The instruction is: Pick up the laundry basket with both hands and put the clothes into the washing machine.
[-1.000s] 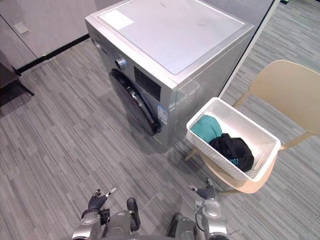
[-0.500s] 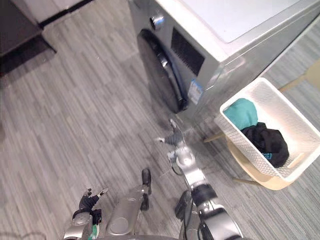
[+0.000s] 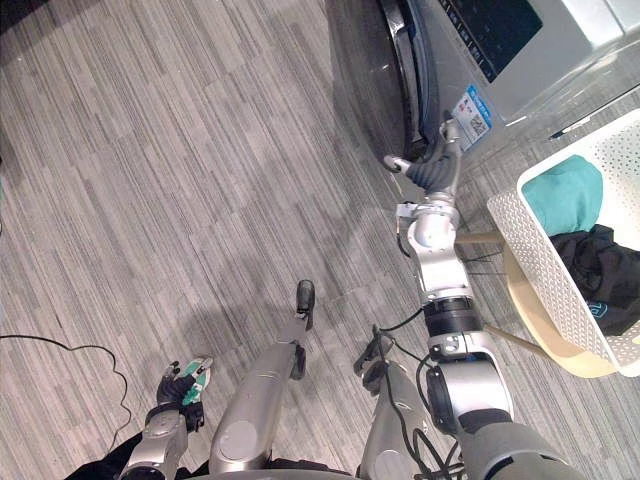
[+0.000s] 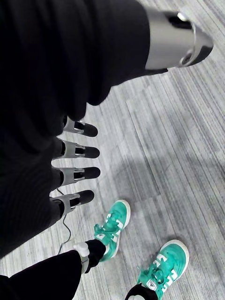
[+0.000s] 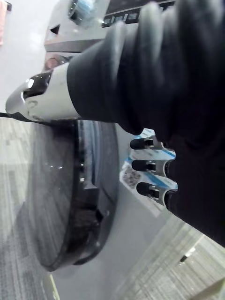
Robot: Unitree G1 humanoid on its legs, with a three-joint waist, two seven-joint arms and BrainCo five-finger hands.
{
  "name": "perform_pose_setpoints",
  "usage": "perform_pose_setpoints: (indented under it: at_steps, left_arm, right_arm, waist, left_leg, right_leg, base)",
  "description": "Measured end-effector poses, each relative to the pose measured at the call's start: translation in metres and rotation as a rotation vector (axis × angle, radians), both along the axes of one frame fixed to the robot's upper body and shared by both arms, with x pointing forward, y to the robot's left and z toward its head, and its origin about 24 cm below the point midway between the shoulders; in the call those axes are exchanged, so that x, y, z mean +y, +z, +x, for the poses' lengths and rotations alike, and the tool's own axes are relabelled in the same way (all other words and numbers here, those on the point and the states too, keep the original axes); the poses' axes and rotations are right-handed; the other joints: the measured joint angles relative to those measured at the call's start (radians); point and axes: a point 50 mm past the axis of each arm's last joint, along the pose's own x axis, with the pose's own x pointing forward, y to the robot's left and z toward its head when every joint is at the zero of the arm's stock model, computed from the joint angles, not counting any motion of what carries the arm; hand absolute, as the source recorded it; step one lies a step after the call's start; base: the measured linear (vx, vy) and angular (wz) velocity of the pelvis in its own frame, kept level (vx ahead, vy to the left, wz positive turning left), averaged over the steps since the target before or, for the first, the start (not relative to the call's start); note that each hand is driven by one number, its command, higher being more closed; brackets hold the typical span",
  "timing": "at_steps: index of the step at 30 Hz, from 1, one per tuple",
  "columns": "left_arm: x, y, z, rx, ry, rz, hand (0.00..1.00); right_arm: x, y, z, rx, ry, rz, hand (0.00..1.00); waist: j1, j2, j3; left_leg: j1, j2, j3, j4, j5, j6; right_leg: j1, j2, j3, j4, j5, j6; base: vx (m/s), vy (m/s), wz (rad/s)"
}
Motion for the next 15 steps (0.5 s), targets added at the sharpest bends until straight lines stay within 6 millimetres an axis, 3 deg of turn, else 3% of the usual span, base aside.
perform_pose_setpoints:
  at_steps: [6,12,15]
  left_arm:
    - [-0.001,0.005,0.011,-0.02,-0.052,0.023,0.0]
    - [-0.01,0.019,0.035,-0.113,-0.092,0.002,0.0]
    - [-0.011,0.022,0.039,-0.131,-0.097,0.0,0.0]
  right_arm:
    - [0.0,0.004,0.028,0.119,0.052,0.023,0.0]
    - [-0.012,0.038,0.045,0.148,0.058,-0.024,0.0]
    - [-0.007,0.049,0.048,0.139,0.067,-0.053,0.0]
  waist:
    - [0.012,0.002,0.001]
    - [0.036,0.038,0.027]
    - [0.053,0.039,0.027]
  left_leg:
    - [-0.012,0.01,-0.017,-0.028,0.015,-0.014]
    - [-0.044,0.014,-0.084,-0.032,0.031,-0.02]
    - [-0.062,0.014,-0.106,-0.033,0.033,-0.024]
  right_leg:
    - [-0.011,0.02,-0.007,-0.025,0.005,-0.006]
    - [-0.021,0.035,-0.04,-0.032,0.007,-0.01]
    - [-0.034,0.041,-0.045,-0.033,0.007,-0.01]
  base:
    - [0.02,-0.055,0.01]
    - [0.03,-0.064,0.11]
    - [0.02,-0.056,0.04]
